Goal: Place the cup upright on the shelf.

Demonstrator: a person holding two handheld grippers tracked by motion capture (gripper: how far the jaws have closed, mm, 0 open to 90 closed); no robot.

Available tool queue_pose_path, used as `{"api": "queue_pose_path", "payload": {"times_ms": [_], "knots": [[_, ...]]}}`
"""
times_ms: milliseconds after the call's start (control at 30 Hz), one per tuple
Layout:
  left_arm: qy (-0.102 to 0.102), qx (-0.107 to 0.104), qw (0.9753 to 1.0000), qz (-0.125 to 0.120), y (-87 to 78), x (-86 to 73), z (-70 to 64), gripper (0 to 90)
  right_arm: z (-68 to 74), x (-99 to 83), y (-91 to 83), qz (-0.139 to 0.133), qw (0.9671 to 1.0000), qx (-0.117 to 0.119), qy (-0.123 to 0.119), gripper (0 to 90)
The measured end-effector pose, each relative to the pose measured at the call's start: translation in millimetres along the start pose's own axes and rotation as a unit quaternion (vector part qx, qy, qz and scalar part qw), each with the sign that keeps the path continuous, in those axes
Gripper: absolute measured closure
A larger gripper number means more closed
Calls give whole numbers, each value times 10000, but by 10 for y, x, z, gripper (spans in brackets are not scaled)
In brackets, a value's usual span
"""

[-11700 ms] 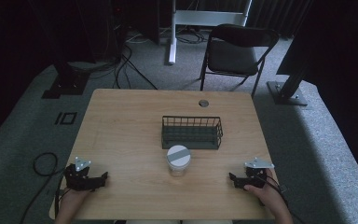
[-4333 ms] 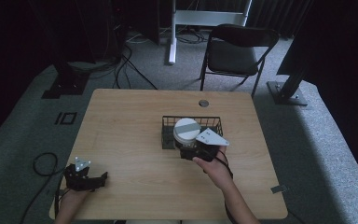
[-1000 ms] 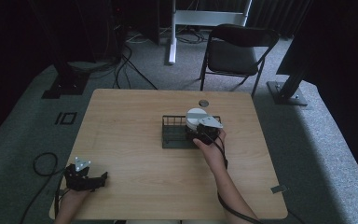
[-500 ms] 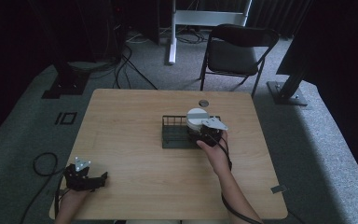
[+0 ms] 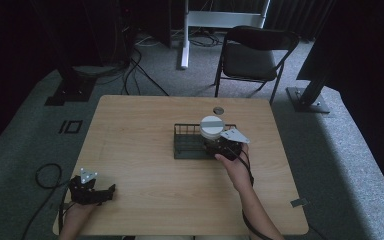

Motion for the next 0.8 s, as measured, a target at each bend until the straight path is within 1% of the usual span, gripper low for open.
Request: {"api": "queue_pose_path", "payload": {"times_ms": [33,233,300,633,800], "knots": [[0,-1,10000,0,0,0,0,2,3,-1,-11,-6,10000,22,21,126],[1,0,10000,-1,0,0,0,2,15,-2,-97,-65,10000,68,-27,126],[1,-1,10000,0,0,0,0,2,5,-7,-130,-82,9999,83,13,126],[0,-1,10000,0,0,0,0,2,-66,-22,-288,-164,9998,63,23,126],[0,-1,10000,-1,0,0,0,2,-141,-26,-381,-217,9998,2,19,126]]}}
Point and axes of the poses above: each handheld gripper's, and its own axes: y roughly forward along the jaws, x roughly out of its top, z roughly to its left, the point moved 9 cm from there along y, roughly forward along the jaws, and after that the axes turned 4 degrees about -z, right-handed, at the moved point
